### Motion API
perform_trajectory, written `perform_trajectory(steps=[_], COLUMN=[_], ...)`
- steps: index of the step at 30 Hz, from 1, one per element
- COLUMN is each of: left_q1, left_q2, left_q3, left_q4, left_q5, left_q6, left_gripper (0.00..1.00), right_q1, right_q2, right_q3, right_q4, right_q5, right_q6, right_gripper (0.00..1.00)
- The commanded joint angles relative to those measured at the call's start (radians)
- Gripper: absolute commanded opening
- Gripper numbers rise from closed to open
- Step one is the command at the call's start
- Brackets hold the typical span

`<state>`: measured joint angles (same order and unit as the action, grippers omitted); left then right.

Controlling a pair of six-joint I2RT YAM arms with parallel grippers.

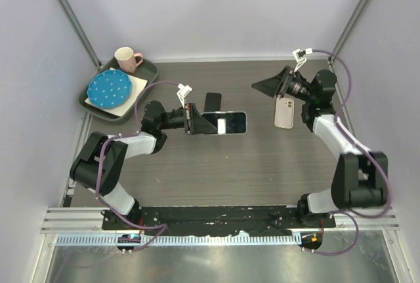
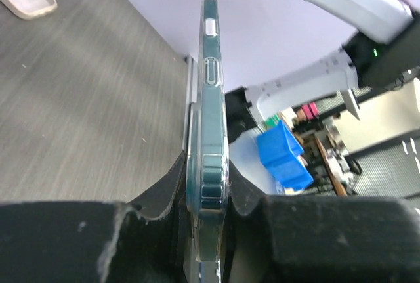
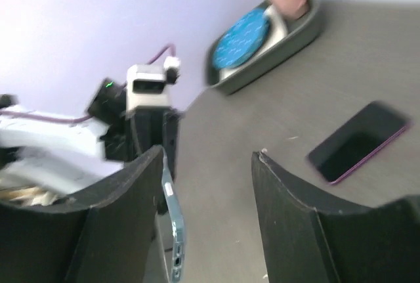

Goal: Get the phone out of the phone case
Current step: Adjust the phone.

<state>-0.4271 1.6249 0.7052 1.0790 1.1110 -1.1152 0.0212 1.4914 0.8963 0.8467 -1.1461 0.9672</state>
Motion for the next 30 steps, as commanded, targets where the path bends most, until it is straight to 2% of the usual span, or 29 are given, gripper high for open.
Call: perform_trajectory(steps=[1,3,5,6,8,10,15,18,22,26,30], left_q1=[0.008,0.007,0.013,0.017,0.028,0.021,0.014,0.016,0.014,0.01,-0.005], left_q2=[-0.098,-0.118,-0.109,-0.091,-0.019,0.021,-0.014,-0.037,-0.036,-0.025,-0.014], left_q3=[-0.045,-0.027,0.016,0.055,0.071,0.089,0.044,0.027,0.03,0.027,0.031], left_q4=[0.164,0.084,0.012,0.022,0.151,0.253,0.262,0.22,0.219,0.233,0.281], left_q5=[-0.183,-0.227,-0.234,-0.243,-0.321,-0.361,-0.47,-0.526,-0.536,-0.536,-0.53], left_q6=[0.029,0.086,0.133,0.118,-0.056,-0.141,-0.167,-0.193,-0.251,-0.281,-0.311], left_gripper=[0.0,0.0,0.0,0.0,0.0,0.0,0.0,0.0,0.0,0.0,0.0], right_q1=[0.08,0.062,0.062,0.06,0.059,0.056,0.051,0.055,0.068,0.082,0.106], right_q2=[-0.273,-0.284,-0.28,-0.276,-0.261,-0.243,-0.214,-0.215,-0.181,-0.125,-0.037], right_q3=[0.075,0.027,0.012,-0.006,-0.014,-0.034,-0.16,-0.215,-0.212,-0.231,-0.185], right_q4=[-0.76,-0.637,-0.58,-0.545,-0.468,-0.402,-0.037,0.145,0.201,0.411,0.454], right_q5=[0.427,0.389,0.391,0.391,0.385,0.312,0.197,0.19,0.184,0.192,0.187], right_q6=[-0.75,-0.592,-0.546,-0.488,-0.446,-0.363,-0.119,-0.052,-0.045,0.056,0.102], right_gripper=[0.63,0.66,0.67,0.67,0.67,0.64,0.59,0.57,0.52,0.55,0.58])
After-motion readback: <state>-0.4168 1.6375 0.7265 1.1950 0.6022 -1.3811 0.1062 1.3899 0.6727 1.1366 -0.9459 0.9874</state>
